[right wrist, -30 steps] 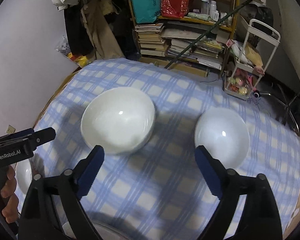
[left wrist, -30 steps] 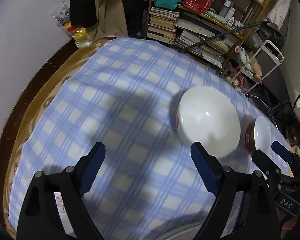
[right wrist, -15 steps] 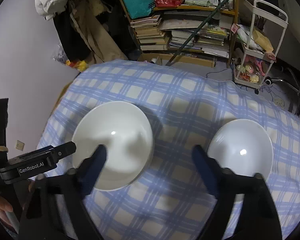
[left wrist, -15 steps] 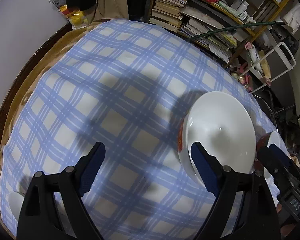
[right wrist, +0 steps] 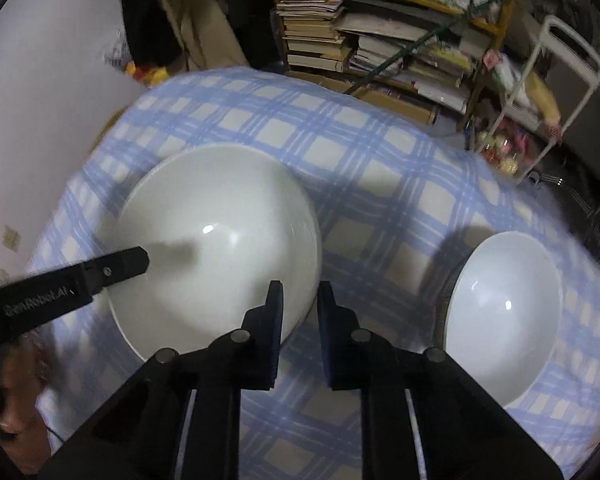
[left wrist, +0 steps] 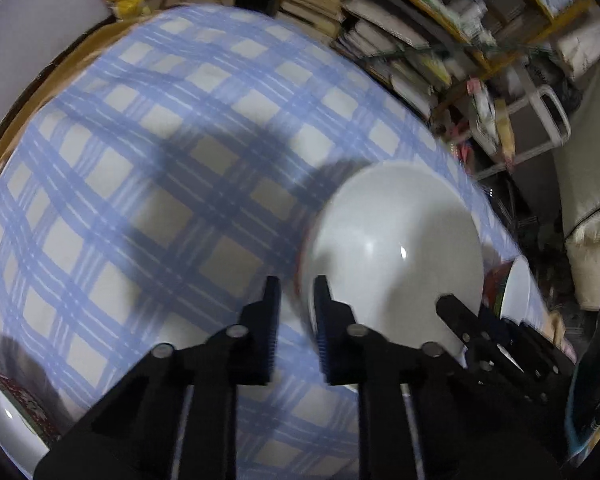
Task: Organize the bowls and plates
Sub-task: 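Lift the white bowl with both tools and carry it across the table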
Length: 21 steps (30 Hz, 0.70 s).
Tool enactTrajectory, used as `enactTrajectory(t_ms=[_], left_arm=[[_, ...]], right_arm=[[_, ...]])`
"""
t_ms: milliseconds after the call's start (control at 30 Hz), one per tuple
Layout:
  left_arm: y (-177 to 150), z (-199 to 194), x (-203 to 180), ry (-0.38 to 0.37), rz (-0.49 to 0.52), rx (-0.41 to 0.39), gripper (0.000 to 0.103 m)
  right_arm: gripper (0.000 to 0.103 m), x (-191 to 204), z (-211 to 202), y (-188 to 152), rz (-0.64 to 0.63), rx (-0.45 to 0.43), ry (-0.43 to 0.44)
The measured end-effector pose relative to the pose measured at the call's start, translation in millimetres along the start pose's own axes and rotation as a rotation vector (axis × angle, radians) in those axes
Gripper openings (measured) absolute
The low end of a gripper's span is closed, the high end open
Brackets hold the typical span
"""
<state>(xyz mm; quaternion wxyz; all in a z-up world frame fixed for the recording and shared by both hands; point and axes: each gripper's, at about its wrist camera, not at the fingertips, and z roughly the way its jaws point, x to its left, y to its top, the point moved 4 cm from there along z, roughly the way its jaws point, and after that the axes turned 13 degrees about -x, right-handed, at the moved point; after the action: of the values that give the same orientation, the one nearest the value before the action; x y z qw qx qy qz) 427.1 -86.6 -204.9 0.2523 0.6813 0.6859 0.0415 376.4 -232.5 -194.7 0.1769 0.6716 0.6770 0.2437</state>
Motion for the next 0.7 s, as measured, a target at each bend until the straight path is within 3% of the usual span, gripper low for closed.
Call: enactTrajectory(t_ms=[167, 400, 700], left_arm=[[-13.7, -3.2, -15.0, 0.099, 0.139, 0.013, 0.009], [-25.4, -24.8, -2.1, 0.101, 0.124, 0.008, 0.009], [-49.6, -57.9, 16.0, 0.157, 0.170, 0.003, 0.009]], right_arm=[[0.015, 8.7, -8.3, -5.7, -0.079, -0.016, -0.044], [0.015, 13.2, -28.7, -12.4, 0.010, 0.009, 0.051], [0.016, 42.1, -46.8, -39.7, 0.012, 0.045, 0.083]])
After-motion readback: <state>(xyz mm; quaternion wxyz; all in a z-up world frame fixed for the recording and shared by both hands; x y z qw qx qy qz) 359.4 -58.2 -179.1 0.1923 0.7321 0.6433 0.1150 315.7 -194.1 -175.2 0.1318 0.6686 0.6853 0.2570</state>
